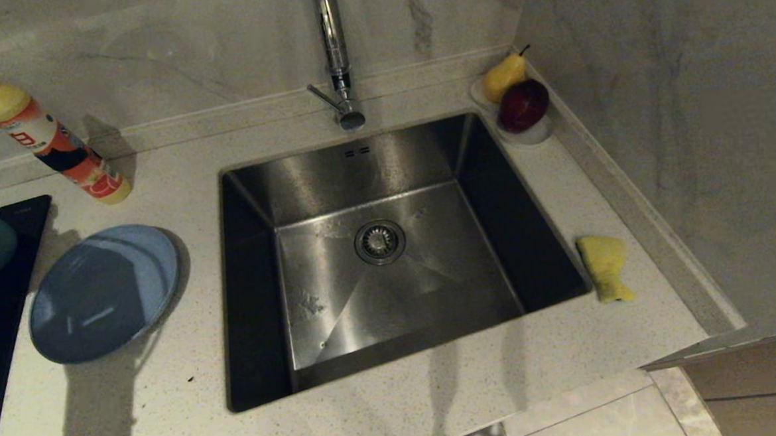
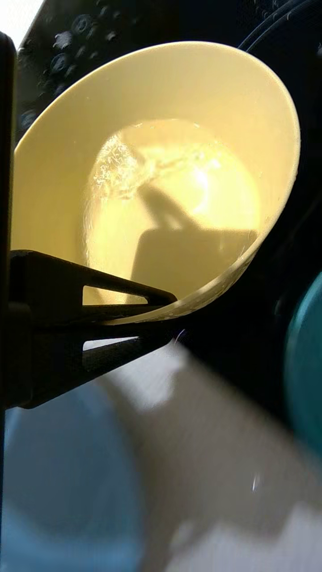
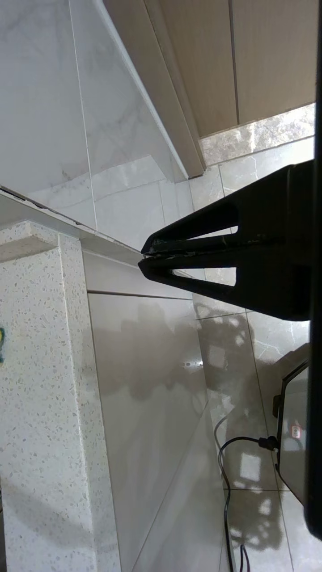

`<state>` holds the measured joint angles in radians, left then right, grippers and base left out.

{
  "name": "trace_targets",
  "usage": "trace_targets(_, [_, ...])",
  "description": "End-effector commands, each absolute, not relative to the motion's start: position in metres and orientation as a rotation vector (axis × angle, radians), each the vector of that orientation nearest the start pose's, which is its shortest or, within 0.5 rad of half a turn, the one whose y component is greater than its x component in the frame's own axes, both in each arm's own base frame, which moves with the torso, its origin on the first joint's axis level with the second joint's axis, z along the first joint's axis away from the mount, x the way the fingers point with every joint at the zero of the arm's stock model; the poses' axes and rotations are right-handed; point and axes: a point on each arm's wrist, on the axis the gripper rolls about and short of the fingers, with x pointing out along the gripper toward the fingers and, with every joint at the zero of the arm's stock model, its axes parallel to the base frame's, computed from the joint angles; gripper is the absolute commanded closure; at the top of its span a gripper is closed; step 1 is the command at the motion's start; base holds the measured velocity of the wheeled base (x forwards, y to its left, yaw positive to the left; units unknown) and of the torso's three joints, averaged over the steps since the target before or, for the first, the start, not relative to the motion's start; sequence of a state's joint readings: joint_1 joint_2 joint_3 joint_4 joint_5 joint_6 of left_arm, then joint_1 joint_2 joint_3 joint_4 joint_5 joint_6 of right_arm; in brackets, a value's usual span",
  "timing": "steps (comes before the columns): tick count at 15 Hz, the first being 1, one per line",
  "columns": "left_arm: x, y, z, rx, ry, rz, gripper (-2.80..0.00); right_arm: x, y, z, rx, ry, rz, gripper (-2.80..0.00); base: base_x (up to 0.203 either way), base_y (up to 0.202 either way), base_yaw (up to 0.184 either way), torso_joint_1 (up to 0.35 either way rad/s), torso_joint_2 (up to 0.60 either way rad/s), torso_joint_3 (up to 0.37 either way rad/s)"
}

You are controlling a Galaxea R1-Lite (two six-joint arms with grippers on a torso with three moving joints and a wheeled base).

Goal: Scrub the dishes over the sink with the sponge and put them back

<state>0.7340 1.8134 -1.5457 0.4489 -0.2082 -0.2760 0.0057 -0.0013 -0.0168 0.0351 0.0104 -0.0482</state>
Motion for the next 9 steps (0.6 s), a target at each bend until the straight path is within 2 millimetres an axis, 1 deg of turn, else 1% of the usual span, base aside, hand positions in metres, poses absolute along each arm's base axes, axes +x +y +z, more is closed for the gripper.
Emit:
trace_targets(1, [0.227, 0.198, 0.287, -0.563, 0.510, 0.556, 0.00, -0.024, 0.000, 0.076, -0.049, 0.015, 0.017, 0.00, 0.000, 0.000, 0.000, 0.000, 0.00, 0.000])
trace_targets(3, [0.205, 0.175, 0.309, -0.544, 0.492, 0.497, 0.00, -0.024, 0.000, 0.076, -0.049, 0.015, 0.017, 0.00, 0.000, 0.000, 0.000, 0.000, 0.00, 0.000])
trace_targets(4, [0.197, 0.160, 0.319, -0.530, 0.484, 0.454, 0.00, -0.024, 0.000, 0.076, -0.049, 0.015, 0.017, 0.00, 0.000, 0.000, 0.000, 0.000, 0.00, 0.000])
trace_targets(5, [0.194, 0.143, 0.327, -0.510, 0.485, 0.397, 0.00, -0.024, 0.000, 0.076, -0.049, 0.015, 0.017, 0.00, 0.000, 0.000, 0.000, 0.000, 0.00, 0.000])
trace_targets(6, [0.193, 0.128, 0.331, -0.492, 0.490, 0.344, 0.00, -0.024, 0.000, 0.076, -0.049, 0.015, 0.017, 0.00, 0.000, 0.000, 0.000, 0.000, 0.00, 0.000])
trace_targets(7, [0.196, 0.120, 0.330, -0.488, 0.501, 0.311, 0.00, -0.024, 0.000, 0.076, -0.049, 0.015, 0.017, 0.00, 0.000, 0.000, 0.000, 0.000, 0.00, 0.000])
trace_targets(9, [0.206, 0.103, 0.321, -0.477, 0.553, 0.237, 0.00, -0.024, 0.000, 0.076, -0.049, 0.015, 0.017, 0.00, 0.000, 0.000, 0.000, 0.000, 0.00, 0.000])
